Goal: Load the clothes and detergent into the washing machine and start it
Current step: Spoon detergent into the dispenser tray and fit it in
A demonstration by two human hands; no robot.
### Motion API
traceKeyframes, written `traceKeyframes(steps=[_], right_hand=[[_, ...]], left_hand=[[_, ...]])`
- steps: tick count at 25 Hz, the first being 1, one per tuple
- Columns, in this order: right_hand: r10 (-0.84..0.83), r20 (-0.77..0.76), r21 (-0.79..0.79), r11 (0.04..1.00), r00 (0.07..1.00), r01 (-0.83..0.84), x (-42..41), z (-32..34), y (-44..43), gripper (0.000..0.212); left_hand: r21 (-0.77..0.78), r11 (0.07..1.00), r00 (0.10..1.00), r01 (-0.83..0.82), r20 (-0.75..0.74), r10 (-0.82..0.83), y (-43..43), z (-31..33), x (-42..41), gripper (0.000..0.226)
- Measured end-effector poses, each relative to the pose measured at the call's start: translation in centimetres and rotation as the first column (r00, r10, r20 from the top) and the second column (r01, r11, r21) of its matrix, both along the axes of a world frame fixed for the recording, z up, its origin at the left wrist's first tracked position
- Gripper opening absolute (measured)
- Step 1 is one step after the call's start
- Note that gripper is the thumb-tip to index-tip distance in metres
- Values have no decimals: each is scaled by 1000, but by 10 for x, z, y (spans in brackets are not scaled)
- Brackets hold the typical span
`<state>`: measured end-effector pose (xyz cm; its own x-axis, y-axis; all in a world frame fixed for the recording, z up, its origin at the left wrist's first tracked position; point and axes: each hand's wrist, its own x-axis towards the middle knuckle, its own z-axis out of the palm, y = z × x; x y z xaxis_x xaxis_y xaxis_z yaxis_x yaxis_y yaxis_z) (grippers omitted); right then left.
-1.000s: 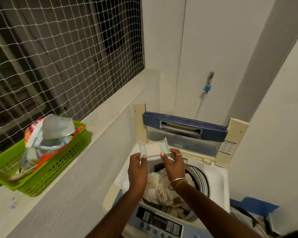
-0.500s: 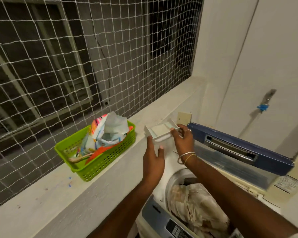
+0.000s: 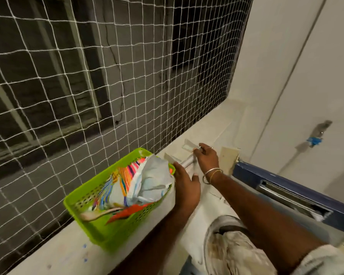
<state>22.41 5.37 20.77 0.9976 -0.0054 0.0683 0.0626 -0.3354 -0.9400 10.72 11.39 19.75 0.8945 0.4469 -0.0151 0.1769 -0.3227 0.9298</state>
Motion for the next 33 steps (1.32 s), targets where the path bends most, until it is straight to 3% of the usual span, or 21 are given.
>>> traceKeyframes(steps=[11,15,20,27,33], right_hand=[[69,-64,-168,983,996,-79,7,0,9,53],[128,-144,-125,981,981,-146,-1,18,-3,55],[166,-88,-79,982,982,-173,-44,32,-32,46],[106,23,259,960,994,-108,-127,13,-54,36],[180,219,280,930,959,-238,-181,60,-45,26]], left_hand=[[-88,996,991,-18,-132,6,6,6,18,84],[-205,976,994,-75,-92,57,4,11,11,86],[-156,987,998,-40,-61,31,-17,20,-21,81],[5,1000,988,-11,152,10,-44,40,-77,55],[112,994,933,15,355,-54,-26,89,-114,40]])
